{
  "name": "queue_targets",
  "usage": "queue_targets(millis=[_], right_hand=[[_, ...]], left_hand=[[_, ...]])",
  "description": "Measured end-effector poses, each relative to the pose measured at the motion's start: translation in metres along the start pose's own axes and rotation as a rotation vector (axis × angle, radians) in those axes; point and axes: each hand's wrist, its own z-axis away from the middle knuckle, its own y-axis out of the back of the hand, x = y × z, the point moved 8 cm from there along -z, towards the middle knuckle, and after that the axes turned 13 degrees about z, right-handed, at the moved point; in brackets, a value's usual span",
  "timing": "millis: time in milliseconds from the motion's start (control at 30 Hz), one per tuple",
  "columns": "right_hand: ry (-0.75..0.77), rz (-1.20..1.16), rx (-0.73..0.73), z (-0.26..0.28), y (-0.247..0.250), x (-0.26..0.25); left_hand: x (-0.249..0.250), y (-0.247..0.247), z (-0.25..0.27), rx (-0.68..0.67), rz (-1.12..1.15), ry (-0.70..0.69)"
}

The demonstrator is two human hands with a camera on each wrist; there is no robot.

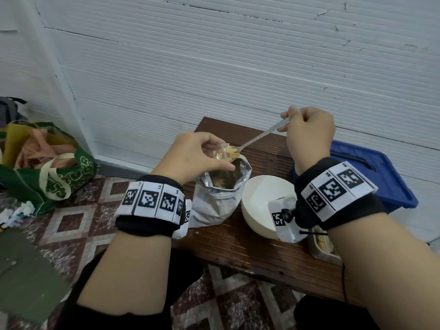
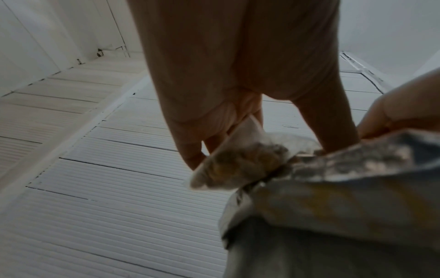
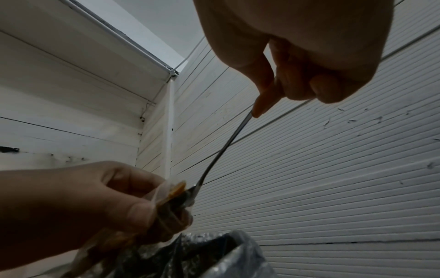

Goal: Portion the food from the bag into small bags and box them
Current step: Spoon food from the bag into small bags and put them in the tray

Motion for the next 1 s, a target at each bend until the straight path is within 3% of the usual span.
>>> queue_targets(millis=[267, 400, 533, 600, 767, 1000], right_hand=[[0.188, -0.134, -0.024, 0.016, -0.005, -0.027], [0.337, -0.268, 0.068, 0.026, 0.011, -0.042], [0.301, -0.314, 0.268, 0.024, 0.035, -0.032], [0.249, -0.273, 0.302, 0.023, 0.038, -0.021], [0.208, -0.015, 0.091, 0.037, 0.006, 0.004], [0.246, 0.161, -0.16, 0.069, -0.049, 0.031]], left_hand=[[-0.002, 0.0, -0.001, 0.057, -0.029, -0.022], [-0.006, 0.007, -0.002, 0.123, 0.032, -0.01], [-0.01, 0.021, -0.001, 0.219, 0.099, -0.002], [-0.009, 0.028, 0.001, 0.266, 0.134, -0.005], [0.006, 0.035, 0.004, 0.299, 0.285, -0.054], [0.031, 0.018, 0.01, 0.183, 0.471, -0.154]])
